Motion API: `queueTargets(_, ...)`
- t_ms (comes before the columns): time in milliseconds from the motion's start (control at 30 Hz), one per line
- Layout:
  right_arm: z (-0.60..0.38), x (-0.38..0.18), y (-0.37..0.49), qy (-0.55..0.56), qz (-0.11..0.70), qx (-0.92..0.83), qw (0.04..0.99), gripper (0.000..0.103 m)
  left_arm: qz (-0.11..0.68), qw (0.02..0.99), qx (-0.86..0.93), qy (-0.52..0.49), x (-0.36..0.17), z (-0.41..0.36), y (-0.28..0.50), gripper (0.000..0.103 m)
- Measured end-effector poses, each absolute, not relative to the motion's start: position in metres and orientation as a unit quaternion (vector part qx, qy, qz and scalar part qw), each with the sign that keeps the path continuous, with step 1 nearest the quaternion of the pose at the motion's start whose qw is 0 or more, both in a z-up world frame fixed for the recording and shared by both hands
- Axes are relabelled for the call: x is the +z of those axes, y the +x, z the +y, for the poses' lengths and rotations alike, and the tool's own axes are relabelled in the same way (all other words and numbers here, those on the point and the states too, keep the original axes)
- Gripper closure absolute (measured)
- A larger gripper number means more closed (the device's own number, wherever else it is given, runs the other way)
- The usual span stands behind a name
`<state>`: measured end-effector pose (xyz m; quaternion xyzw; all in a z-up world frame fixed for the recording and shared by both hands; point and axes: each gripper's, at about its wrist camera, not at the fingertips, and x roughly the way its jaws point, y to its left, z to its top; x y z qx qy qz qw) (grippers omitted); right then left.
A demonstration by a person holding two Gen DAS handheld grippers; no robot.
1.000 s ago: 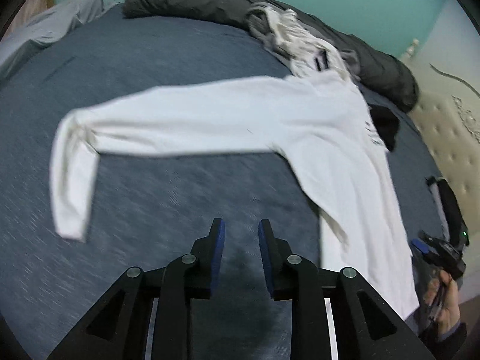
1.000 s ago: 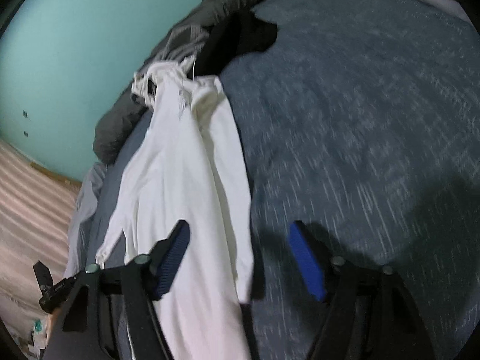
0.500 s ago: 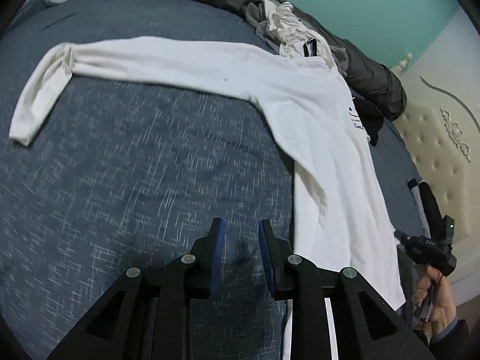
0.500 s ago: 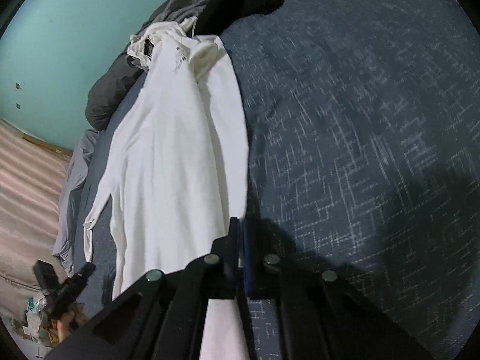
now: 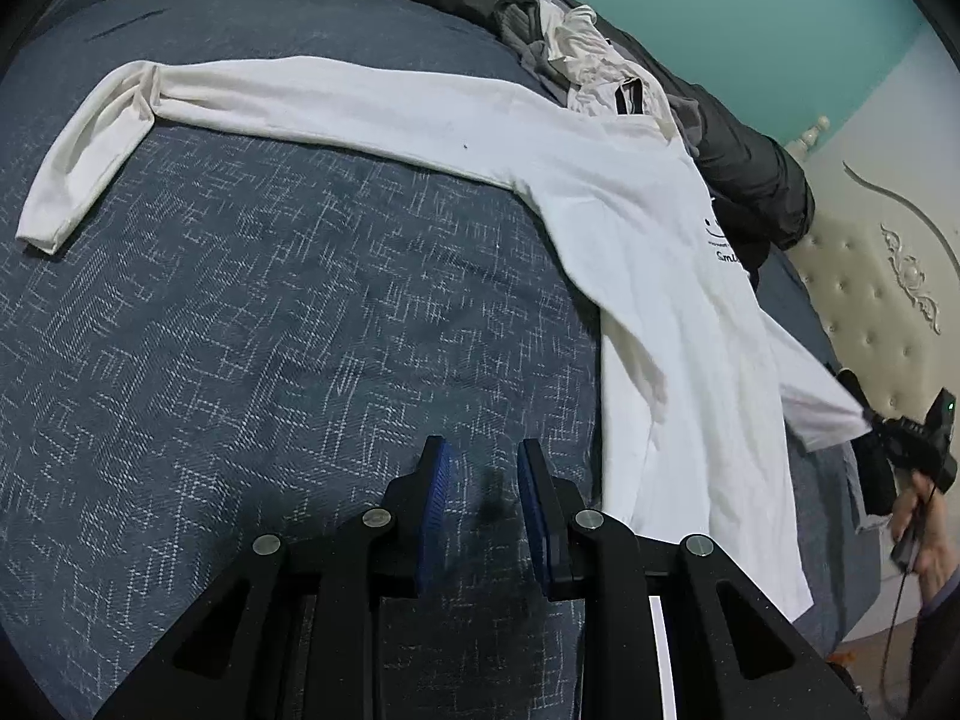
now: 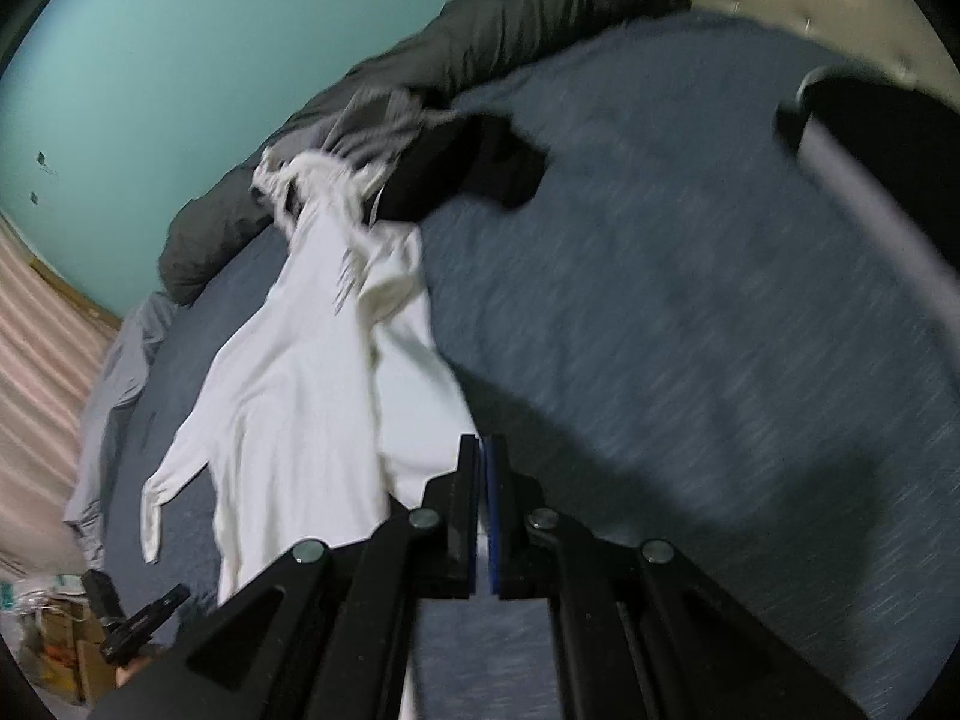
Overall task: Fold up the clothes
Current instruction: 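Grasp the other sleeve with the right tool, spread it outward, release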
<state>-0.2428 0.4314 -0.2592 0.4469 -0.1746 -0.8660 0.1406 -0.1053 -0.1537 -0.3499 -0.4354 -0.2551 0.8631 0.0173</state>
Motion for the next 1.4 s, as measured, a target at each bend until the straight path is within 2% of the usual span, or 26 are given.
queueTargets(367, 0.517, -0.181, -0.304, 0.397, -0.105, -0.911, 0.029, 0.101, -0.243, 0.014, 0.865, -0.438, -0.347, -0.152, -0.109, 0.077)
queueTargets(633, 0.55, -0.177, -0.345, 0.398, -0.095, -0.912, -0.03, 0.101, -0.237, 0.021, 0.862, -0.447, -0.35, -0.147, -0.113, 0.077)
queueTargets(700, 0.553, -0.181, -0.344, 0.392, -0.093, -0.914, -0.051, 0.099, -0.238, 0.025, 0.862, -0.448, -0.349, -0.145, -0.114, 0.077)
queueTargets(733, 0.554, -0.183, -0.341, 0.385, -0.098, -0.916, -0.051, 0.092, -0.236, 0.028, 0.862, -0.448, -0.348, -0.144, -0.114, 0.077)
queueTargets(767, 0.555, -0.184, -0.337, 0.378, -0.105, -0.919, -0.047, 0.076, -0.234, 0.031, 0.862, -0.448, -0.347, -0.142, -0.113, 0.077)
queueTargets(833, 0.553, -0.19, -0.324, 0.368, -0.118, -0.922, -0.033, 0.06, -0.23, 0.042, 0.861, -0.452, -0.345, -0.137, -0.113, 0.077)
queueTargets(933, 0.543, -0.199, -0.304, 0.369, -0.136, -0.919, 0.007, 0.06, -0.224, 0.065, 0.856, -0.461, -0.341, -0.126, -0.112, 0.075)
queueTargets(1033, 0.517, -0.213, -0.279, 0.381, -0.147, -0.911, 0.061, 0.06, -0.208, 0.083, 0.856, -0.467, -0.334, -0.11, -0.11, 0.065)
queueTargets(1233, 0.464, -0.24, -0.225, 0.409, -0.174, -0.881, 0.161, 0.056, -0.177, 0.106, 0.845, -0.494, -0.329, -0.081, -0.102, 0.064)
queueTargets(1400, 0.44, -0.247, -0.189, 0.43, -0.173, -0.863, 0.202, 0.056, -0.169, 0.109, 0.826, -0.526, -0.334, -0.075, -0.091, 0.064)
